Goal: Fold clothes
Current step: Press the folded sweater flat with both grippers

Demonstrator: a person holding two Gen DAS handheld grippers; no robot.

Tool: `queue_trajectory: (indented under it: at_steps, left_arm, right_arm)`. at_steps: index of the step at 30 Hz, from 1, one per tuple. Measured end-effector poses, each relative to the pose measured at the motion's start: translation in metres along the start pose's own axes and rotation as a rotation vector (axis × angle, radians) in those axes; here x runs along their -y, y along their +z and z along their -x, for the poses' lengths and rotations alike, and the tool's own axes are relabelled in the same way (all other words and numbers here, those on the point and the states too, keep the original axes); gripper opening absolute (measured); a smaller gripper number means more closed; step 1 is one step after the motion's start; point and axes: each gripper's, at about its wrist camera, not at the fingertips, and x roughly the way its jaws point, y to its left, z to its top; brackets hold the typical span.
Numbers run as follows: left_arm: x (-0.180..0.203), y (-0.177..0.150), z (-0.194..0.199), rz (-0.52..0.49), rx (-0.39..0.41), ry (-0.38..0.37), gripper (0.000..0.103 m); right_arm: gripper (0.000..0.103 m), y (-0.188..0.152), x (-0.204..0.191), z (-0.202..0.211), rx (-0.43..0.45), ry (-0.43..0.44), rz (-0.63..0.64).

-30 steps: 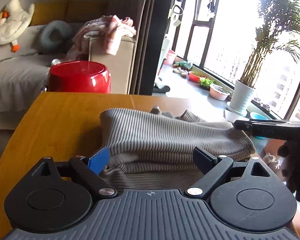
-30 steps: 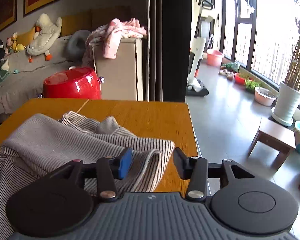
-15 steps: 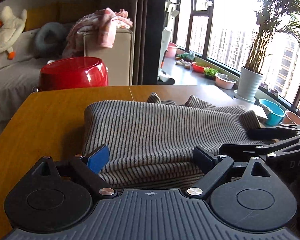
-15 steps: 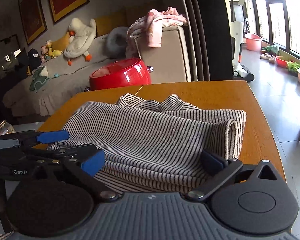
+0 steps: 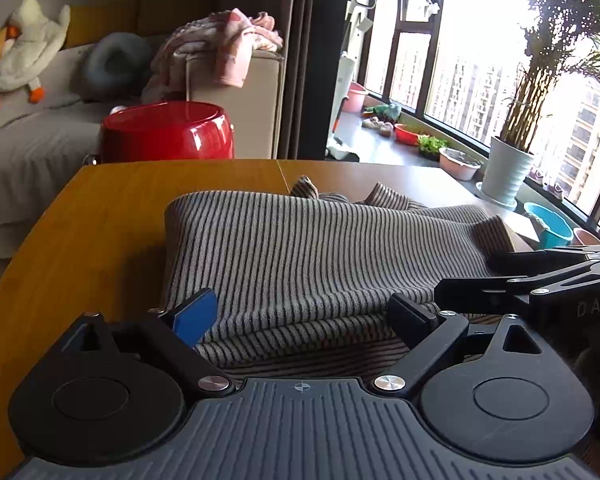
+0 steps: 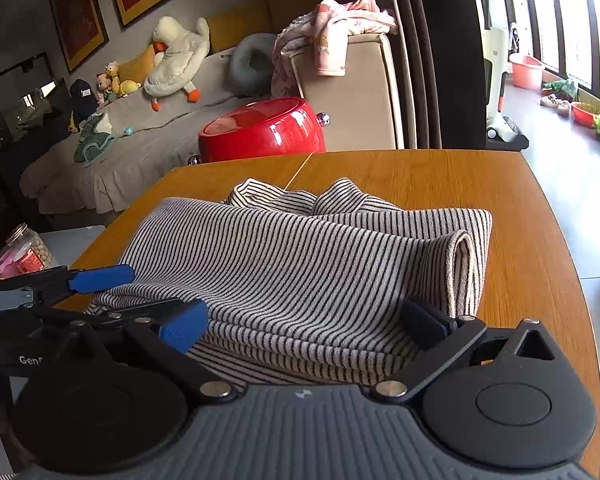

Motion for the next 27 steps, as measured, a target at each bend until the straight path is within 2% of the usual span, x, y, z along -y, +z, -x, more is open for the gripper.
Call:
queue_trajectory:
  at_steps: [4,5,6,7,8,9,11,12,13,14,15,16,17,18,19,20,23,25,27]
  left_arm:
    - [-0.005,0.016,0.017,0.014,0.055,-0.008,0.089]
    - [-0.01,0.025,0.02,0.027,0.067,-0.019,0.084]
    - [-0.015,0.034,0.022,0.039,0.078,-0.031,0.078]
    - [-0.02,0.043,0.024,0.052,0.09,-0.042,0.059]
    - [-0.027,0.05,0.021,0.07,0.075,-0.065,0.046]
    - [-0.033,0.056,0.012,0.09,0.038,-0.09,0.044]
    - [-0.046,0.057,-0.013,0.105,-0.062,-0.088,0.042]
    - [-0.052,0.055,-0.019,0.1,-0.089,-0.075,0.036]
    - [-0.058,0.052,-0.021,0.095,-0.099,-0.076,0.019]
    - [-0.064,0.05,-0.023,0.09,-0.108,-0.076,0.016]
    - [-0.07,0.05,-0.022,0.102,-0.11,-0.08,0.017]
    - [-0.076,0.053,-0.017,0.127,-0.107,-0.087,0.026]
    - [-0.082,0.056,-0.013,0.151,-0.104,-0.093,0.051]
    - [-0.087,0.059,-0.011,0.169,-0.1,-0.086,0.063]
    - [-0.091,0.063,-0.014,0.174,-0.103,-0.072,0.074]
    - [-0.092,0.065,-0.018,0.174,-0.114,-0.059,0.075]
    - [-0.097,0.067,-0.038,0.196,-0.165,-0.056,0.075]
    - [-0.098,0.064,-0.051,0.207,-0.191,-0.078,0.076]
    - [-0.096,0.062,-0.06,0.194,-0.181,-0.086,0.08]
  right_arm:
    - [0.1,-0.002,0.0,0.005,0.032,-0.015,-0.008]
    - [0.089,-0.001,-0.001,0.009,0.045,-0.042,-0.009]
    - [0.081,0.002,0.0,0.014,0.062,-0.061,-0.007]
    - [0.066,0.005,0.001,0.02,0.083,-0.072,-0.005]
    - [0.054,0.009,0.002,0.027,0.103,-0.083,-0.003]
    - [0.05,0.011,0.005,0.027,0.092,-0.097,-0.007]
    - [0.05,0.017,0.014,0.021,0.038,-0.13,-0.021]
    - [0.048,0.019,0.019,0.018,0.01,-0.146,-0.028]
    - [0.046,0.02,0.021,0.017,-0.006,-0.152,-0.013]
    - [0.045,0.02,0.022,0.016,-0.017,-0.153,0.012]
    - [0.044,0.019,0.024,0.015,-0.028,-0.154,0.038]
    - [0.045,0.022,0.025,0.019,-0.023,-0.152,0.047]
    - [0.049,0.027,0.025,0.025,-0.01,-0.148,0.047]
    - [0.059,0.032,0.026,0.031,0.009,-0.149,0.049]
    - [0.064,0.037,0.03,0.035,0.026,-0.157,0.045]
    - [0.07,0.042,0.035,0.035,0.03,-0.165,0.03]
    - [0.071,0.048,0.053,0.016,-0.001,-0.207,-0.026]
    - [0.071,0.046,0.064,0.001,-0.028,-0.189,-0.079]
    - [0.071,0.043,0.075,-0.015,-0.055,-0.161,-0.135]
